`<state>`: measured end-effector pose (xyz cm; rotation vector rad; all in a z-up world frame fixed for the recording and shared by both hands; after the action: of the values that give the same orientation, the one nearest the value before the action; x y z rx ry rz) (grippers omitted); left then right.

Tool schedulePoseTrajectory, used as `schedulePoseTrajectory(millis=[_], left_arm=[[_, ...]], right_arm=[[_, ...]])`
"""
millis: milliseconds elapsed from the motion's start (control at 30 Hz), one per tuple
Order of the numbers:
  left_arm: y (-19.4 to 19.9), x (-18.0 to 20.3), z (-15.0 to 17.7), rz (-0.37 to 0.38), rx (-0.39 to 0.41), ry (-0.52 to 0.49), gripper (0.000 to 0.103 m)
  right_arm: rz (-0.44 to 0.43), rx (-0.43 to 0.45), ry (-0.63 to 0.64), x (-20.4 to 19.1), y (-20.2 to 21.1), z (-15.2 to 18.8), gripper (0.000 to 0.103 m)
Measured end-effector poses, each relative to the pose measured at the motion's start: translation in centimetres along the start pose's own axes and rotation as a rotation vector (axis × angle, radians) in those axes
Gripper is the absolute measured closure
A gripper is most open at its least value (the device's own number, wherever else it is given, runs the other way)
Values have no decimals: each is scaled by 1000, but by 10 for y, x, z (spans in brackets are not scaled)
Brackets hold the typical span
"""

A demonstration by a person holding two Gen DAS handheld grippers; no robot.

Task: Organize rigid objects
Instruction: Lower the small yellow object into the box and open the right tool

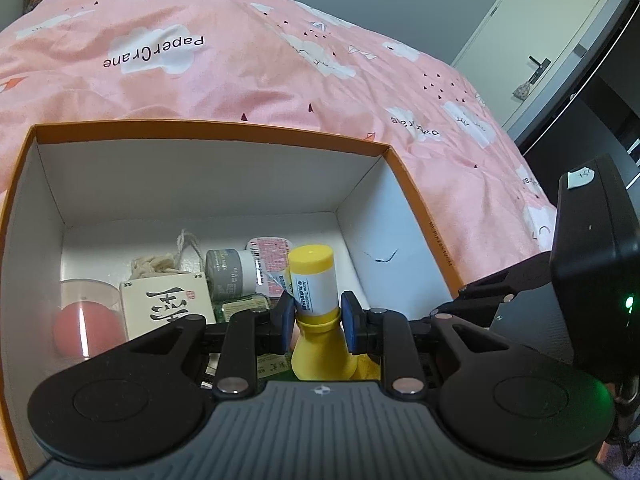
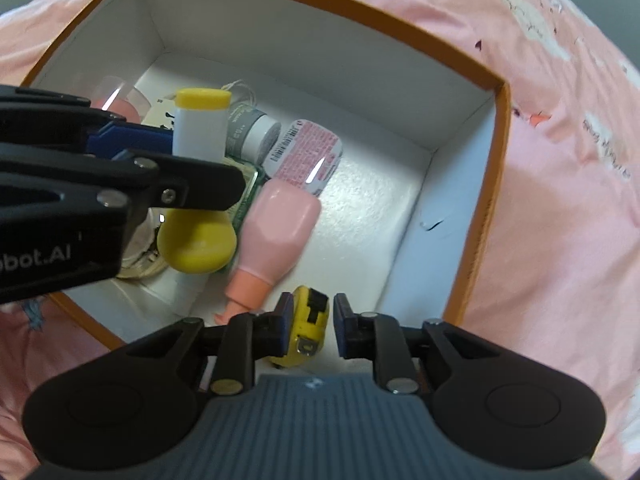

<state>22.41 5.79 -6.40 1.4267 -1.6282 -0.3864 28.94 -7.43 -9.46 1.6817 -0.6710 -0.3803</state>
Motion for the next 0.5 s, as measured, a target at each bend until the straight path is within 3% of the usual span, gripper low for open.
schedulePoseTrajectory(millis=[133,300,500], left_arm=[[2,5,-2,13,3,-8,76],[-1,13,-5,34,4,-14,76],[-16,30,-13,41,0,-62,76]], right_arm=[[54,3,44,1,5,1,86],[60,28,54,9,17,5,86],[60,129,31,19,41,13,86]])
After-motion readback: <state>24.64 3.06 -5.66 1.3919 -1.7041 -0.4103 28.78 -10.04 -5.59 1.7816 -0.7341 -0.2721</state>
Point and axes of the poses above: each gripper's, at about its wrist camera, not at the fingertips, and y roughly against the way its jaws point, x to its right, z to its underside, the point moved 2 cm from there along -y, roughly the way its jaws point, and after that the axes turned 2 degrees about y, right-handed, at the moved point
